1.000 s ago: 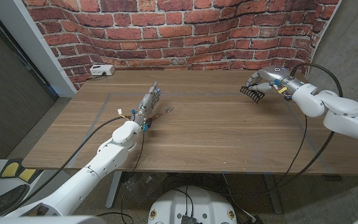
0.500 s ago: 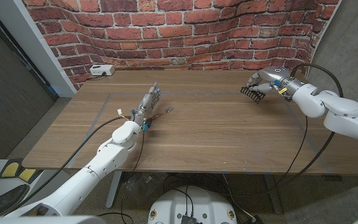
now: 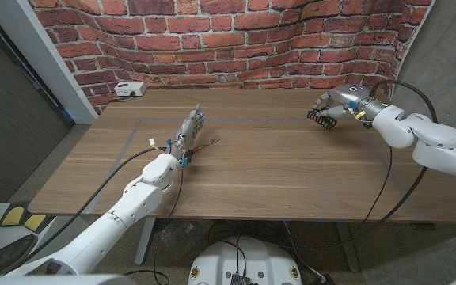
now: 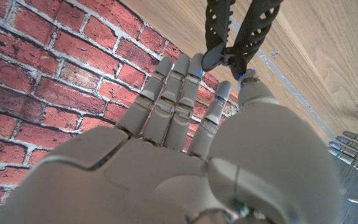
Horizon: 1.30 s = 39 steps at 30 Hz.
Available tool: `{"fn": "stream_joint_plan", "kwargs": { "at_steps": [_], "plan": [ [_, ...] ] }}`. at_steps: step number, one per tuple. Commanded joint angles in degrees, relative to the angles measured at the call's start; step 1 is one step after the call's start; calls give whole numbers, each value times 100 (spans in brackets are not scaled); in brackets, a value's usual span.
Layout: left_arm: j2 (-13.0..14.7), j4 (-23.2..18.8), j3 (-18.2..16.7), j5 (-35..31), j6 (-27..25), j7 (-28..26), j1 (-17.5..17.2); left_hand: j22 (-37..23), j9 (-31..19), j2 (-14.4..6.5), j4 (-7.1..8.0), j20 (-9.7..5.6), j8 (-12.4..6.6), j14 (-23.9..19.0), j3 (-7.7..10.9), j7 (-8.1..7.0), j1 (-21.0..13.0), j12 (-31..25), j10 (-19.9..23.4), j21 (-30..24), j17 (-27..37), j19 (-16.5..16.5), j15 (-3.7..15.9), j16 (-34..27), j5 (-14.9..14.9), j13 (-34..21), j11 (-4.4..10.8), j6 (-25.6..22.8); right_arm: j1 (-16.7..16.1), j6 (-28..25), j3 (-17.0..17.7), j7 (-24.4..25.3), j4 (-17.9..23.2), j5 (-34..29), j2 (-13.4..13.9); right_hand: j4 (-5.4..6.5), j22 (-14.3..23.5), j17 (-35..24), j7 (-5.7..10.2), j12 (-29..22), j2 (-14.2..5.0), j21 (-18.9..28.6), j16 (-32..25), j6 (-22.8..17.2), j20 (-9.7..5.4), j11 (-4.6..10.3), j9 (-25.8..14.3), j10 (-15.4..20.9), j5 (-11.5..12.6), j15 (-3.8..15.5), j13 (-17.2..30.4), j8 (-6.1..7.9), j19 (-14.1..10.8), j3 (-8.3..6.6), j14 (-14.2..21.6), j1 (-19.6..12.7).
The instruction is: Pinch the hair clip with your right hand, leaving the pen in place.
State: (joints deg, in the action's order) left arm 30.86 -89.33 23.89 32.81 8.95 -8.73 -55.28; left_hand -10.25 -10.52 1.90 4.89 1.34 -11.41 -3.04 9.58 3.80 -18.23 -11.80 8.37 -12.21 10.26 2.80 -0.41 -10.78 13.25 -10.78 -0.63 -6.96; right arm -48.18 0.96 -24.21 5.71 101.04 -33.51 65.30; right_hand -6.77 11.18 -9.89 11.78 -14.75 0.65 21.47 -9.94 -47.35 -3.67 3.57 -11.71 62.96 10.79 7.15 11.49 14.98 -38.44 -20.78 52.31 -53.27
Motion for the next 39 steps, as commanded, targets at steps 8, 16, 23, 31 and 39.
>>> {"fn": "stream_joint_plan", "kwargs": {
  "at_steps": [8,16,23,31,39],
  "plan": [
    [-4,71,-10,18,18,30,39,-21,-14,-39,-8,34,19,16,-21,-42,-21,18,-12,23,21,-1,-15,7,-20,-25,-1,-11,71,-175,-78,-226,40,-73,-35,24,6,-6,-9,100,35,-32,7,204,61,841,-11,578,-5,303,60,-132,63,44,-129,151],
    [-3,88,-15,34,16,43,40,-21,-14,-44,-11,35,17,16,-26,-43,-28,18,-15,24,21,-1,-9,7,-20,-25,1,-13,48,-328,-151,-188,-37,-110,-136,39,4,-8,-16,106,44,-46,4,235,87,840,-13,546,-4,294,74,-151,82,57,-164,200],
    [20,45,-26,33,-5,29,33,-21,-14,-48,-12,34,16,15,-28,-46,-34,16,-11,25,21,-1,-15,6,-21,-25,-5,-15,79,-500,-256,-153,-189,-153,-247,42,3,-9,-4,120,41,-60,14,249,137,843,-15,492,1,289,88,-163,103,55,-234,222],
    [43,-8,-36,21,-11,9,15,-22,-14,-55,-17,38,16,9,-31,-45,-46,15,-11,27,21,-1,-18,4,-22,-25,9,-14,212,-654,-438,-77,-442,-271,-396,48,2,-11,-5,128,38,-64,9,265,157,844,-16,457,2,283,97,-173,102,56,-261,246],
    [56,-56,-51,23,-15,-23,-22,-22,-14,-62,-19,36,14,11,-33,-40,-53,13,-6,29,21,1,-18,5,-23,-25,6,-16,372,-735,-610,-20,-734,-308,-523,54,2,-12,3,127,38,-65,-3,263,170,842,-17,446,3,284,104,-176,94,59,-255,269]
  ]
}}
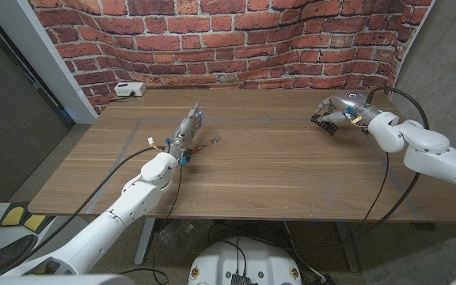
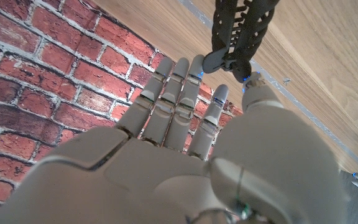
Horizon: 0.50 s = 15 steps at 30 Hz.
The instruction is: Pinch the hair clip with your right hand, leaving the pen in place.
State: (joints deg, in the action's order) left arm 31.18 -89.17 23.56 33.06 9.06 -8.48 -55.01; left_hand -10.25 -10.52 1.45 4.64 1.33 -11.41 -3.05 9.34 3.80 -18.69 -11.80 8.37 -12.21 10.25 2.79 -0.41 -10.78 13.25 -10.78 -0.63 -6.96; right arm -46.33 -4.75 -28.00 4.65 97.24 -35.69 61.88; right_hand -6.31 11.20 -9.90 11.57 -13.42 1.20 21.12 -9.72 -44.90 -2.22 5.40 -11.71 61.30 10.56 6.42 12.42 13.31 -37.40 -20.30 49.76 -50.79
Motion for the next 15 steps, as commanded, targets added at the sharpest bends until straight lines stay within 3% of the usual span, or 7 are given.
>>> {"fn": "stream_joint_plan", "kwargs": {
  "at_steps": [1,15],
  "plan": [
    [26,-76,-18,-3,-28,-48,-52,-22,-14,-18,6,37,14,13,-9,-38,-7,12,-5,28,21,1,-17,5,-23,-25,6,-17,194,-194,-246,97,-373,-94,-194,8,0,-12,26,-6,-17,-31,-28,20,24,659,-18,610,25,360,13,-10,-11,11,3,23],
    [38,-140,-17,-33,-62,-103,-69,-22,-15,-30,3,33,11,10,-16,-38,-19,18,-22,30,21,0,-18,4,-27,-25,13,-23,417,-425,-492,50,-763,-77,-313,15,-2,-16,57,34,-3,-35,-26,91,100,661,-21,466,25,346,32,-47,-30,21,-61,82]
  ]
}}
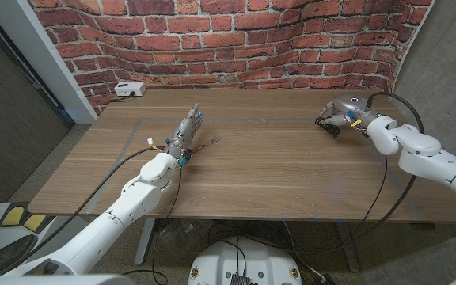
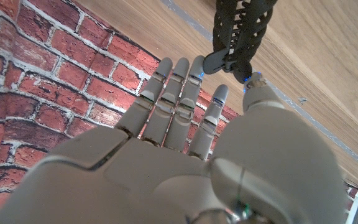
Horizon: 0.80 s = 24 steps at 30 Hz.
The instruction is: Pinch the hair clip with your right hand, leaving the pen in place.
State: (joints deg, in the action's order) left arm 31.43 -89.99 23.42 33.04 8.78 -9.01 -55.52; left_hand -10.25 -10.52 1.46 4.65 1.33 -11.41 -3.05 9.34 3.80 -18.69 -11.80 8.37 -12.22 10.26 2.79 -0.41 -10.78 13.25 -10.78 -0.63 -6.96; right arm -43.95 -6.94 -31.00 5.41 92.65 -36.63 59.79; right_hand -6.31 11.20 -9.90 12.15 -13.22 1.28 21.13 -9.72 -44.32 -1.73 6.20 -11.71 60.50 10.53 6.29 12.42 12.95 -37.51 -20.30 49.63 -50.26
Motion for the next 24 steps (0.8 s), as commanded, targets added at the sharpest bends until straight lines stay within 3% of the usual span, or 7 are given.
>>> {"fn": "stream_joint_plan", "kwargs": {
  "at_steps": [1,24],
  "plan": [
    [9,-58,-1,-25,-39,-48,-16,-22,-14,-31,2,35,13,11,-17,-43,-21,16,-18,31,20,2,-18,4,-27,-25,13,-18,188,-225,-204,-21,-317,19,-109,16,-2,-17,-1,21,-9,-39,-29,55,56,582,-22,522,28,370,34,-21,-13,23,-51,38],
    [-4,-62,13,-35,-68,-65,0,-22,-15,-56,-7,35,24,17,-20,-46,-50,10,-7,31,20,-4,-17,7,-30,-25,7,16,364,-565,-517,29,-596,-81,-192,52,-6,-28,10,83,66,-90,-25,290,182,572,-30,235,27,300,60,-112,43,88,-206,230]
  ]
}}
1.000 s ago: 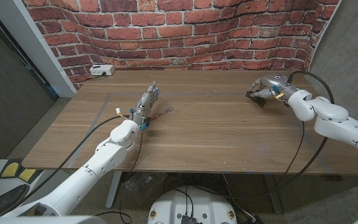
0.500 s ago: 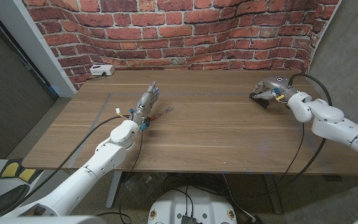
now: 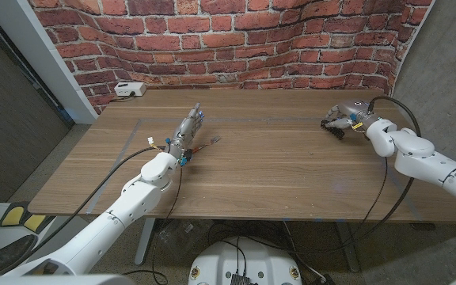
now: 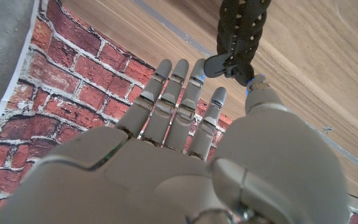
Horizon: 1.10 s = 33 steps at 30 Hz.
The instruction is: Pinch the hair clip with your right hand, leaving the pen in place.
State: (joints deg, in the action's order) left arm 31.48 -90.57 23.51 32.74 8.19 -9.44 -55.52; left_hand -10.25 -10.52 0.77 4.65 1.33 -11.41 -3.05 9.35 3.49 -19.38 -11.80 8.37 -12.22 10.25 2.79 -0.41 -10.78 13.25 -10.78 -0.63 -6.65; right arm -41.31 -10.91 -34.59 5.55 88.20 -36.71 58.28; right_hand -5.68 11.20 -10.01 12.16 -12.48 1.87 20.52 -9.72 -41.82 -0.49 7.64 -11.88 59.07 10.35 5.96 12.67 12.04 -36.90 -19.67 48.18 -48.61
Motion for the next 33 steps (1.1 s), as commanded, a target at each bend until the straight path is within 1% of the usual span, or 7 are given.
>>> {"fn": "stream_joint_plan", "kwargs": {
  "at_steps": [1,11,14,18,30,33],
  "plan": [
    [-11,1,5,-6,-5,-21,2,-22,-15,12,-8,34,24,18,-21,-20,18,11,-9,31,20,-4,-16,7,-31,-25,5,-14,107,-180,-169,10,-155,-77,-43,-9,-7,-17,7,12,11,-32,-24,51,59,428,-14,365,46,324,37,-24,-16,28,-71,74],
    [-56,93,28,13,1,14,48,-23,-16,5,-10,35,21,17,-24,-9,11,14,-17,31,20,-6,-16,6,-33,-25,1,-17,193,-227,-252,-94,-206,-79,-44,40,-9,-26,-34,43,78,-72,-30,235,93,418,-21,156,41,259,57,-72,27,104,-177,257],
    [-66,120,36,7,9,25,70,-23,-16,4,-10,36,20,18,-25,-13,9,14,-19,32,20,-5,-19,6,-34,-25,4,-19,225,-246,-270,-135,-241,-66,-55,71,-11,-31,-38,85,110,-105,-29,299,133,400,-24,-34,42,255,65,-79,74,148,-248,362],
    [-71,137,44,4,-8,31,98,-23,-16,2,-10,36,18,14,-27,-14,8,13,-16,32,20,-5,-15,5,-34,-25,2,-23,257,-258,-295,-131,-299,-54,-75,90,-14,-32,-40,75,168,-126,-34,386,166,406,-25,-79,51,232,72,-98,96,198,-280,451],
    [-105,197,71,-5,-26,45,171,-23,-16,-3,-10,35,12,16,-35,-8,5,10,-9,33,21,-4,-17,5,-38,-25,6,-36,356,-324,-407,-175,-429,-109,-110,115,-18,-33,-69,75,208,-152,-43,472,189,398,-26,-171,79,195,80,-108,117,239,-313,547],
    [-117,215,75,-2,-25,49,183,-23,-16,-4,-9,34,13,13,-37,-11,5,9,-9,34,21,-3,-16,4,-39,-25,7,-35,376,-352,-435,-222,-426,-136,-99,138,-22,-34,-79,100,246,-176,-46,569,207,384,-27,-352,107,94,90,-117,124,281,-352,645]
  ]
}}
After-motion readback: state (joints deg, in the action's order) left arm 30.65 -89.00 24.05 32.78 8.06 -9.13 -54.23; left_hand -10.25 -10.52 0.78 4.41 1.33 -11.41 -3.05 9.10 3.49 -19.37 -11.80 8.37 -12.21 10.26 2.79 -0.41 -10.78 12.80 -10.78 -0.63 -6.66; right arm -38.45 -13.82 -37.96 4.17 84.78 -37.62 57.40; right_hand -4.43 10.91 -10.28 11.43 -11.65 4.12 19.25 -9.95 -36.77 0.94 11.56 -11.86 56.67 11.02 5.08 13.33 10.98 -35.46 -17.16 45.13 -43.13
